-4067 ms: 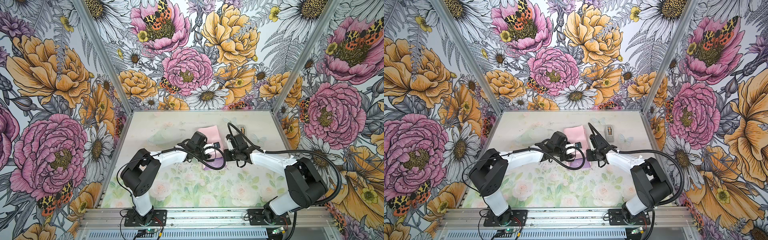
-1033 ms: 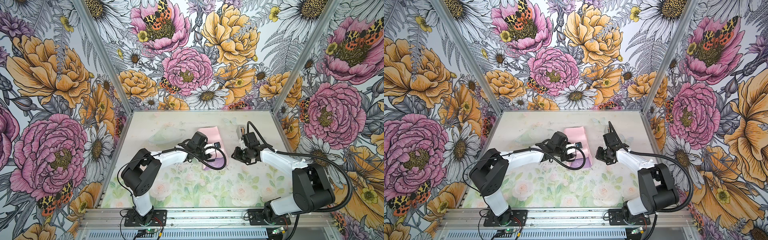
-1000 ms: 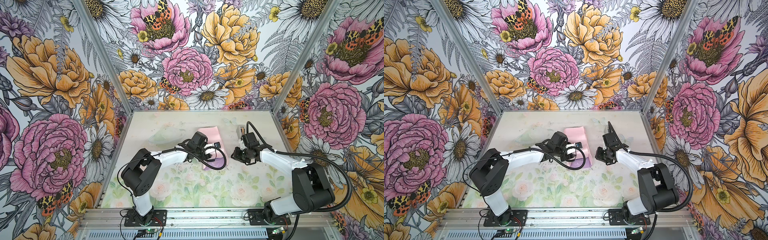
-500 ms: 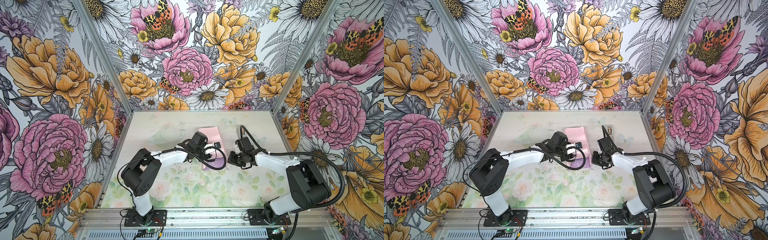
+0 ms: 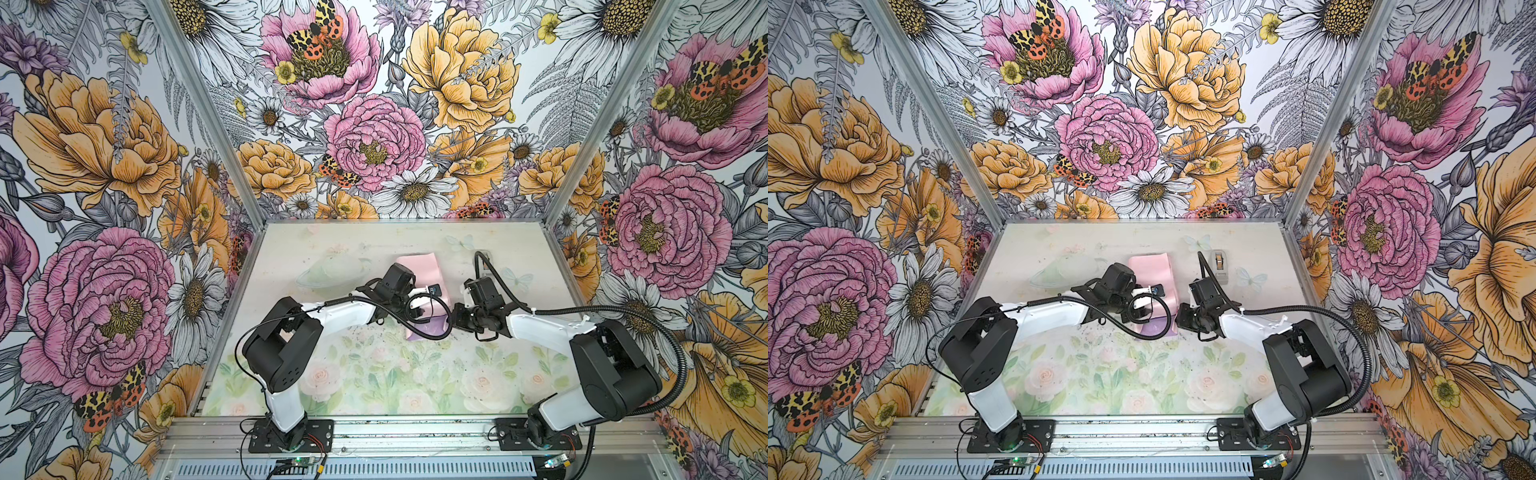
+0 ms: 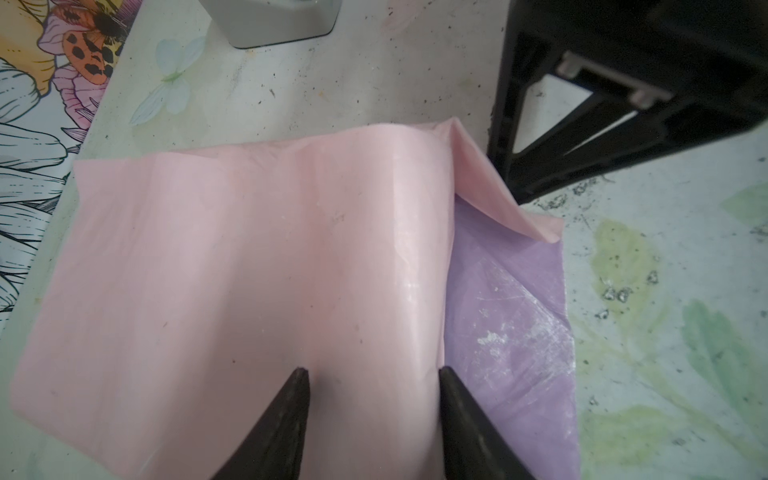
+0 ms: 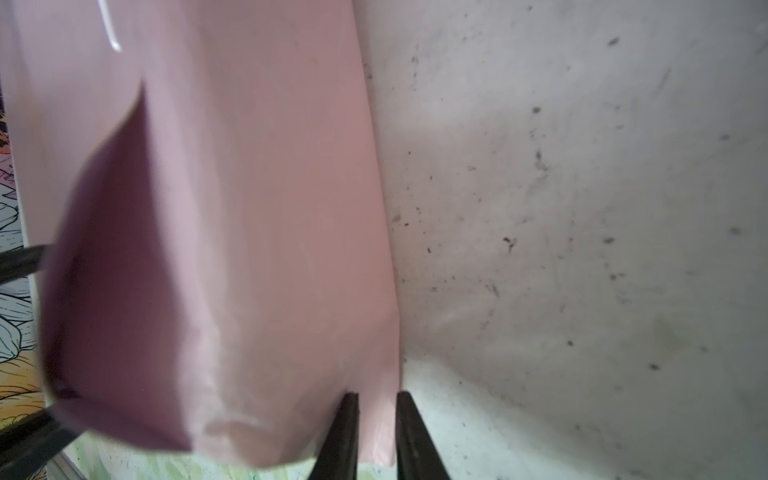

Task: Wrap the gift box in paper

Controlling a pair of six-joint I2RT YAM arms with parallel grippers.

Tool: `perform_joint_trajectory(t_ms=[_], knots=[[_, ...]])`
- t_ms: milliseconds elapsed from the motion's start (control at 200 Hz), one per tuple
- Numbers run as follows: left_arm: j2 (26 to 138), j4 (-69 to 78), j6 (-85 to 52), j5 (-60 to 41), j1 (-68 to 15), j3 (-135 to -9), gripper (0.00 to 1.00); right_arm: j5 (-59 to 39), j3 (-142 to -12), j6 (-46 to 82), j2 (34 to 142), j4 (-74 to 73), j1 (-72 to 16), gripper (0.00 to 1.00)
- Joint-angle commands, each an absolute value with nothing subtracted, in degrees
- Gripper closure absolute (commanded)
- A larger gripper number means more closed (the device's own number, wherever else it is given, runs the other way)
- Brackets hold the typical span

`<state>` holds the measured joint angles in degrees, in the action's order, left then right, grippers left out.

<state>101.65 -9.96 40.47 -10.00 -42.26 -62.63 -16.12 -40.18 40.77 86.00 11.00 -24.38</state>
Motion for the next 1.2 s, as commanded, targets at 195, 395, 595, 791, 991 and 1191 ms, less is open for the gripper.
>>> perform_joint_trajectory(t_ms=[195,395,595,791,991,1191], knots=[[103.2,-11.0,39.6,-12.4,-43.1,-62.9,0.5,-14.8,-38.6,44.0,85.7,2.8,-26.7,0.83],[103.1,-10.7,39.3,-12.5,-43.0,-62.5,0.5,-13.2,-38.4,44.7,85.8,1.0,-28.0,0.84],[103.1,-10.5,38.9,-12.7,-43.1,-62.2,0.5,-12.1,-38.0,45.5,87.1,-1.2,-28.8,0.86],[103.0,-10.3,38.7,-12.8,-43.1,-61.9,0.5,-11.0,-37.8,46.0,88.1,-3.0,-29.5,0.87],[102.8,-9.8,38.4,-13.3,-43.1,-61.4,0.5,-10.1,-37.6,46.4,89.1,-4.5,-30.2,0.88],[103.1,-9.7,38.1,-13.5,-43.3,-61.3,0.51,-8.8,-37.3,47.1,90.3,-6.0,-31.1,0.89]])
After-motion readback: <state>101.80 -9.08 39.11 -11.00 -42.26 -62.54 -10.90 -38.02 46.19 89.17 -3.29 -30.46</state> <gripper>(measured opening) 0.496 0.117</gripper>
